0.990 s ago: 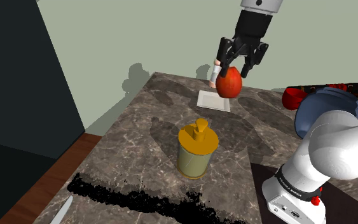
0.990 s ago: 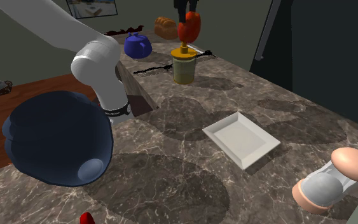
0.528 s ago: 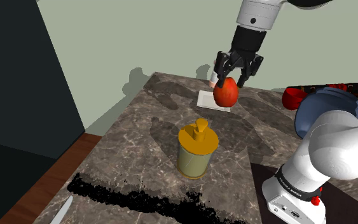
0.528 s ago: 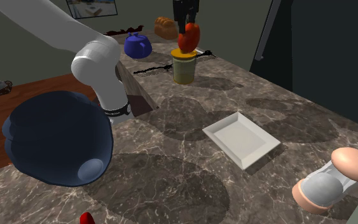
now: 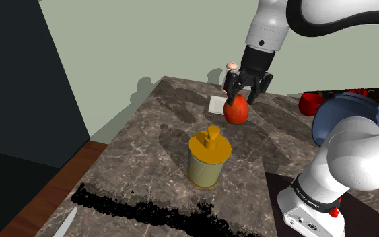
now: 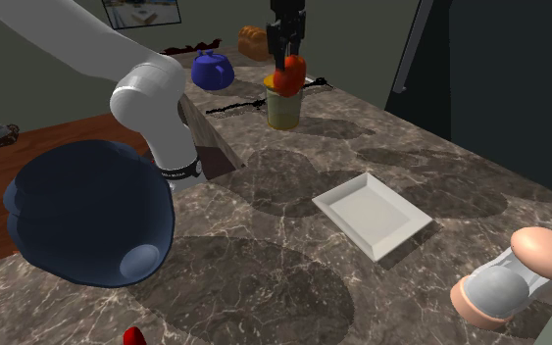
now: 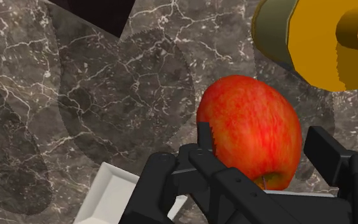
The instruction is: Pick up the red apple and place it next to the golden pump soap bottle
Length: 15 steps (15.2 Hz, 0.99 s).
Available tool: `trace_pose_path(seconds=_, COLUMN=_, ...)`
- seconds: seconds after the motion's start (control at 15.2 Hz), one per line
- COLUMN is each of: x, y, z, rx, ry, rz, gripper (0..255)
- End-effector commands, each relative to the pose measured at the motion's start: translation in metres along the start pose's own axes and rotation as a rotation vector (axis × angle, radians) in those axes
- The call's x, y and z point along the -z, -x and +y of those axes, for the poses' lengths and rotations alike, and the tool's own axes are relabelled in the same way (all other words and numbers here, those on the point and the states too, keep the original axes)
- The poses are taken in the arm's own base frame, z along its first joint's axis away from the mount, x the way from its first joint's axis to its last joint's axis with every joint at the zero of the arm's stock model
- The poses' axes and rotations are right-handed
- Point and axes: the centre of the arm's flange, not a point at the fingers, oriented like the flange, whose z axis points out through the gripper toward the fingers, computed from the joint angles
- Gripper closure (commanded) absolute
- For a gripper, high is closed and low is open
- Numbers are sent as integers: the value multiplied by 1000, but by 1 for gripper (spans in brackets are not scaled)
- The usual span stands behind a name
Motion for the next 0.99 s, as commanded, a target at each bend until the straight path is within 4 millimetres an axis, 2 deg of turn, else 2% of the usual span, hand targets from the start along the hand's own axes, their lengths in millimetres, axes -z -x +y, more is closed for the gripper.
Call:
trace_pose_path(seconds=0.0, x=-11, y=-1, z=1, rx=0, ry=0, rz=0, gripper=255)
trace_pose_path(seconds=0.92, x=-84, y=-1, z=6, rx=0, ry=0, rz=0, gripper=255)
